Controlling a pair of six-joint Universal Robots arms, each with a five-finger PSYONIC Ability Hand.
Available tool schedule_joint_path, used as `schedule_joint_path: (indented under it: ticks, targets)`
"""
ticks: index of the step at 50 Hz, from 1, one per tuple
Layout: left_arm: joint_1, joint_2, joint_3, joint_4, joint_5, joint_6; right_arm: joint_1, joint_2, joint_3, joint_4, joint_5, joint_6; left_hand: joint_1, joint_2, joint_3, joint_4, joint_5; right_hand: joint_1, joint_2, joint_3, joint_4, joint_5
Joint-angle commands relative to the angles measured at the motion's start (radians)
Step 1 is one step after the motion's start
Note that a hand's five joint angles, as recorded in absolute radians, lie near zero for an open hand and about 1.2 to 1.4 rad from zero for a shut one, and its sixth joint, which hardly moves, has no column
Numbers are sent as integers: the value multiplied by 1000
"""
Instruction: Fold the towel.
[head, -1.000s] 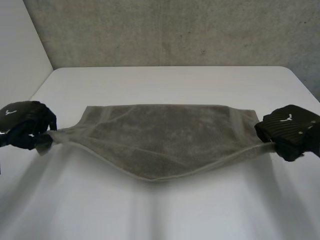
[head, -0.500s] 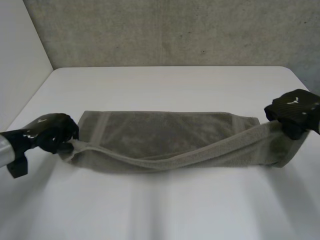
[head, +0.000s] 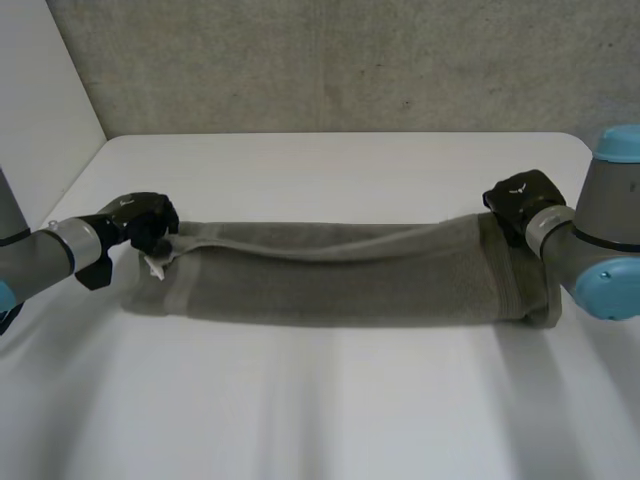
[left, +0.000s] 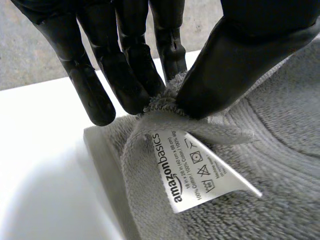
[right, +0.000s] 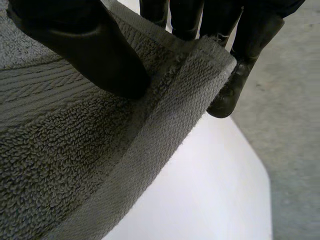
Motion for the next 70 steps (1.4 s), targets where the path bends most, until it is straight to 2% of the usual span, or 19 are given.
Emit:
schedule_joint_path:
  ticks: [1,9,19,21,22,23,24,25,26,32,43,45,48,50,53,59,61,66,70]
  targets:
    - [-33,-63,104,36,-13,-52,25,69,-97,-44,32,16,108,62,58,32,91,59,57,41,48,42]
    - [-34,-107,146,118,-79,-67,40,161,-213,-44,69,20,108,62,58,32,91,59,57,41,48,42]
    - [-34,-123,163,184,-90,-90,50,263,-331,-35,130,14,108,62,58,32,91,59,57,41,48,42]
    - [-34,-123,159,185,-90,-95,53,277,-345,-29,140,14,11,-35,-39,-64,-5,59,57,41,48,42]
    - [-34,-123,156,184,-91,-98,57,289,-357,-20,149,13,-541,-587,-591,-616,-557,-204,-207,-222,-215,-222]
    - [-34,-123,156,184,-91,-98,65,297,-365,-5,159,13,-546,-593,-597,-622,-563,-686,-689,-704,-698,-704]
    - [-34,-121,156,181,-93,-98,65,297,-365,-5,160,13,-933,-979,-983,-1008,-950,-691,-694,-709,-702,-709]
    - [-36,-118,153,178,-95,-98,73,298,-373,11,169,14,-1094,-1140,-1144,-1169,-1110,-1043,-1046,-1061,-1054,-1061]
    - [-36,-118,153,177,-95,-98,77,300,-376,23,176,17,-1095,-1142,-1146,-1171,-1112,-1162,-1165,-1180,-1174,-1180]
    - [-45,-97,139,171,-98,-101,82,271,-371,34,183,27,-1095,-1142,-1146,-1171,-1112,-1162,-1165,-1180,-1174,-1180]
    - [-26,96,3,158,-99,-99,65,17,-279,72,163,182,-1092,-1139,-1143,-1168,-1109,-1162,-1165,-1180,-1174,-1180]
    - [-26,143,-42,158,-99,-96,64,-73,-195,97,135,182,-1090,-1136,-1140,-1165,-1106,-1162,-1165,-1180,-1174,-1180]
    - [-25,241,-141,162,-98,-87,64,-113,-144,112,110,175,-1075,-1121,-1125,-1150,-1091,-1162,-1165,-1180,-1174,-1180]
    - [-26,285,-195,167,-93,-87,54,-182,-21,144,51,154,-1057,-1104,-1107,-1133,-1074,-1162,-1165,-1180,-1174,-1180]
    - [-26,354,-285,184,-93,-86,39,-225,102,158,16,128,-1057,-1104,-1107,-1133,-1074,-1162,-1165,-1180,-1174,-1180]
    - [-28,405,-420,216,-93,-73,-10,-257,276,110,-20,112,-1057,-1104,-1107,-1133,-1074,-1162,-1165,-1180,-1174,-1180]
    - [-30,408,-442,216,-91,-59,-42,-265,365,20,-55,109,-1057,-1104,-1107,-1133,-1074,-1162,-1165,-1180,-1174,-1180]
    - [-37,413,-503,217,-91,-20,-88,-231,441,-119,-93,111,-1078,-1124,-1128,-1153,-1094,-1050,-1052,-1068,-1061,-1067]
    - [-43,413,-520,220,-93,-18,-114,-182,448,-164,-101,109,-1081,-1127,-1131,-1156,-1097,-953,-956,-971,-964,-971]
